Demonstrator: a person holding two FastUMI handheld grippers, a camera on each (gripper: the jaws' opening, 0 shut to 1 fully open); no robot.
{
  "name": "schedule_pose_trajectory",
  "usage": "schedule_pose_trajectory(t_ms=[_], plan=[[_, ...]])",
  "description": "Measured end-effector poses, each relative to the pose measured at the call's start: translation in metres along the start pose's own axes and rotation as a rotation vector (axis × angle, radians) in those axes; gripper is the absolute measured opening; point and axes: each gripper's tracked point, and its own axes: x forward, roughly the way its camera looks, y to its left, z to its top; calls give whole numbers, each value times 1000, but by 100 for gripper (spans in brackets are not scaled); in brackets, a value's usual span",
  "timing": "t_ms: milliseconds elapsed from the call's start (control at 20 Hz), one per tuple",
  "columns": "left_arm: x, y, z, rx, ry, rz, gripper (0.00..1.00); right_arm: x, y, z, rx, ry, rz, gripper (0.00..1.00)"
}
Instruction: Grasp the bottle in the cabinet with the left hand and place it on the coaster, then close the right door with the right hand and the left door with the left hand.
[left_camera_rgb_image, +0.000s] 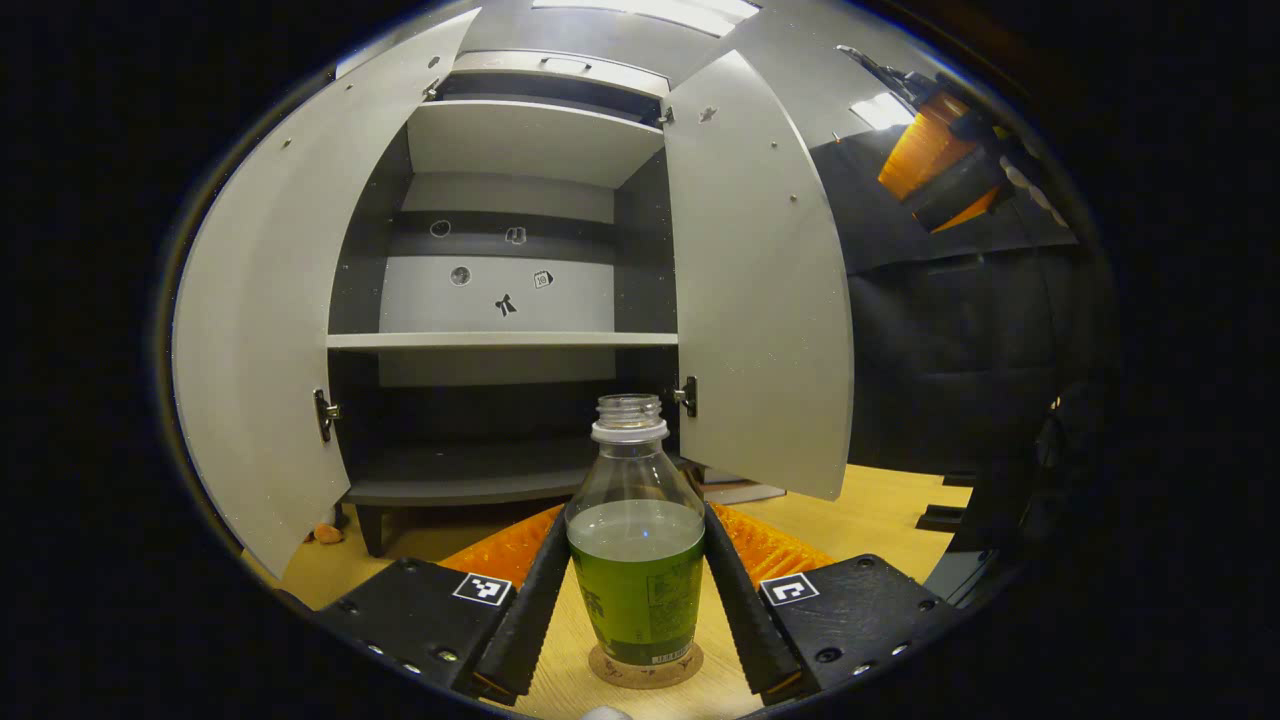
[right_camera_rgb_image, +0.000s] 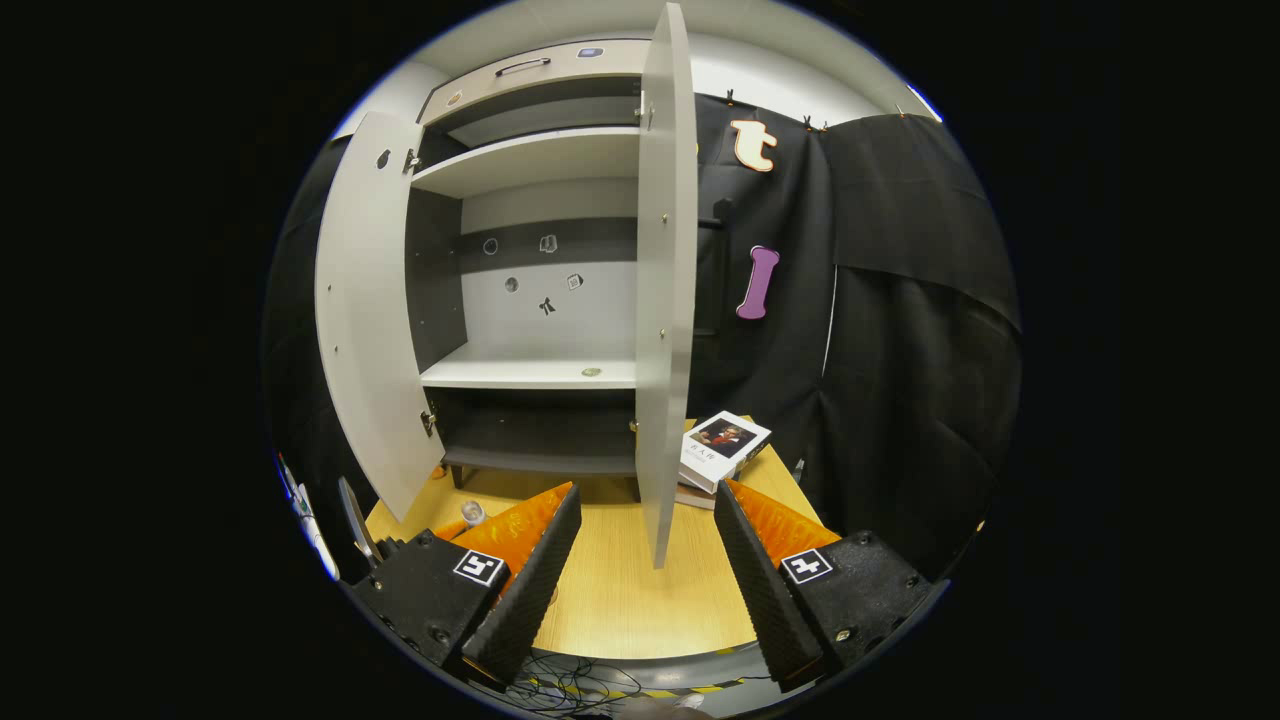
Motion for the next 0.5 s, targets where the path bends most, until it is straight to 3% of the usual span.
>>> schedule_pose_trajectory(t_ms=[200, 500], plan=[[4, 3, -22, -13, 10, -6, 79, 2, 2, -4, -21, 9, -5, 83], [13, 6, -36, -12, 5, -32, 76, 4, 10, -4, -41, 12, -2, 83]])
